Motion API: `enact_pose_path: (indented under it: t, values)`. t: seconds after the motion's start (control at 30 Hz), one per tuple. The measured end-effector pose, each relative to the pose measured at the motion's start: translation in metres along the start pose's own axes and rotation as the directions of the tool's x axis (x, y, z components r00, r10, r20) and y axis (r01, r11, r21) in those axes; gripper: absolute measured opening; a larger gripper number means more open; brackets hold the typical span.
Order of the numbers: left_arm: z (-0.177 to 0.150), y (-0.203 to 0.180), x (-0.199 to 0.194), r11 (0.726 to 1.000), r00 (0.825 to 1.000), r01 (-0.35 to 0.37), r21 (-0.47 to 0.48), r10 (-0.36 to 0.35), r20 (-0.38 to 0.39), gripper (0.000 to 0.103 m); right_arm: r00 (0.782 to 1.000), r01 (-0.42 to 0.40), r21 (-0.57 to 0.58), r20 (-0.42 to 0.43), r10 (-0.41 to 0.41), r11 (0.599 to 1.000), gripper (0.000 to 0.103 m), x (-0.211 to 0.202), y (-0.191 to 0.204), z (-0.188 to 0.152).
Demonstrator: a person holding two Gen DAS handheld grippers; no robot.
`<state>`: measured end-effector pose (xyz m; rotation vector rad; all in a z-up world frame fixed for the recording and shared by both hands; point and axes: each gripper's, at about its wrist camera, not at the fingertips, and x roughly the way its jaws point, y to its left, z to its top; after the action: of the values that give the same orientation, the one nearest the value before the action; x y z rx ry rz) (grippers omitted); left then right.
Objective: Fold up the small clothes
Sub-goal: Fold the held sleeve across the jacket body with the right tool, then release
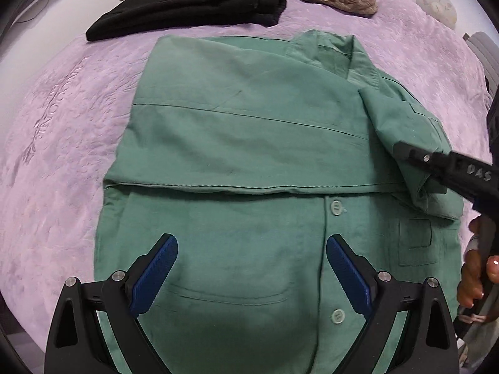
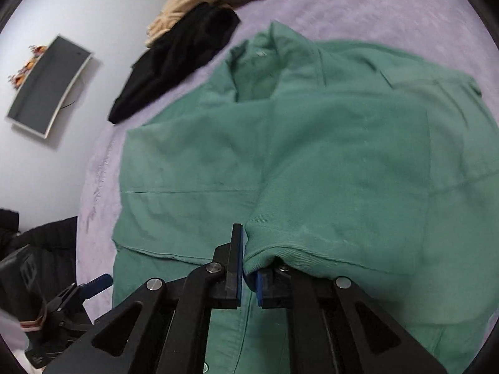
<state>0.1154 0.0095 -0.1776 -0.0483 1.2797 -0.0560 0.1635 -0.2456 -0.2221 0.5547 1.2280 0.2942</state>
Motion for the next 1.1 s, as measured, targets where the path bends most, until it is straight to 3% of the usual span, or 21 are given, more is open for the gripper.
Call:
enact_pose_path:
  t: [0.03,0.07,0.1,0.17,0.2,0.23,0.27,0.33,0.4,0.5,0.6,0.67,0.73,0.77,0.83,0.93,0.97,1.0,1.1]
  values:
    - [-0.002,0.009,-0.001,1.000,1.000,-0.001,-0.007,0.001,0.000,0.097,1.000,-0.027,0.058,0.018,0.026,0.998,0.056,-0.004,-0.009,-0.002]
    - [-0.004,0.018,-0.002,1.000,1.000,-0.003,-0.014,0.003,-0.001,0.097,0.997,-0.050,0.112,0.059,0.044,0.992,0.069,-0.012,-0.018,-0.005]
    - [-0.006,0.025,-0.003,1.000,1.000,-0.003,-0.020,0.003,-0.001,0.097,0.994,-0.063,0.150,0.103,0.048,0.987,0.075,-0.022,-0.025,-0.007]
    - [-0.010,0.041,-0.003,0.999,1.000,-0.004,-0.033,0.004,-0.007,0.097,0.985,-0.048,0.226,0.172,0.009,0.973,0.075,-0.037,-0.038,-0.003]
    - [-0.011,0.046,-0.002,0.999,1.000,-0.006,-0.039,0.005,-0.009,0.097,0.980,-0.038,0.260,0.199,-0.015,0.965,0.065,-0.043,-0.045,0.001]
    - [-0.012,0.052,-0.002,0.999,1.000,-0.007,-0.046,0.006,-0.012,0.097,0.977,-0.021,0.276,0.209,-0.039,0.961,0.030,-0.046,-0.047,0.005]
    - [-0.013,0.059,-0.003,0.999,1.000,-0.007,-0.053,0.006,-0.012,0.097,0.975,-0.003,0.263,0.215,-0.055,0.965,0.011,-0.047,-0.044,0.010]
    - [-0.014,0.070,-0.005,0.998,1.000,-0.005,-0.067,0.005,-0.007,0.097,0.963,0.093,0.115,0.243,-0.118,0.989,0.005,-0.049,0.001,0.023]
    - [-0.015,0.080,-0.010,0.997,1.000,-0.008,-0.078,0.008,0.007,0.097,0.951,0.210,-0.111,0.256,-0.176,0.972,0.005,-0.043,0.051,0.024]
    - [-0.017,0.095,-0.014,0.995,0.999,-0.022,-0.094,0.025,0.024,0.097,0.938,0.333,-0.397,0.228,-0.260,0.855,0.007,-0.003,0.119,0.008]
    - [-0.018,0.110,-0.013,0.991,0.998,-0.050,-0.123,0.053,0.022,0.097,0.907,0.407,-0.588,0.173,-0.383,0.699,0.010,0.053,0.144,-0.023]
    - [-0.022,0.123,-0.013,0.986,0.997,-0.066,-0.150,0.069,0.015,0.097,0.866,0.452,-0.655,0.161,-0.473,0.605,0.018,0.077,0.146,-0.041]
    - [-0.024,0.133,-0.012,0.982,0.996,-0.085,-0.171,0.088,0.010,0.097,0.858,0.461,-0.679,0.176,-0.483,0.571,0.037,0.078,0.147,-0.055]
    - [-0.025,0.136,-0.012,0.980,0.996,-0.089,-0.176,0.092,0.010,0.097,0.868,0.448,-0.673,0.169,-0.467,0.589,0.042,0.072,0.147,-0.057]
    - [-0.025,0.141,-0.014,0.980,0.995,-0.091,-0.180,0.095,0.015,0.097,0.897,0.399,-0.650,0.133,-0.421,0.646,0.066,0.058,0.143,-0.061]
    - [-0.020,0.139,-0.014,0.982,0.997,-0.073,-0.175,0.079,0.026,0.097,0.919,0.359,-0.645,0.119,-0.376,0.675,0.067,0.046,0.144,-0.063]
    - [-0.018,0.138,-0.013,0.983,0.997,-0.069,-0.172,0.075,0.030,0.097,0.927,0.352,-0.620,0.126,-0.354,0.701,0.067,0.037,0.140,-0.061]
    - [-0.014,0.134,-0.013,0.983,0.997,-0.064,-0.170,0.070,0.033,0.097,0.936,0.341,-0.579,0.132,-0.327,0.741,0.067,0.031,0.138,-0.057]
    - [-0.008,0.123,-0.016,0.985,0.998,-0.031,-0.171,0.039,0.042,0.097,0.974,0.220,-0.281,0.118,-0.194,0.934,0.067,0.003,0.095,-0.030]
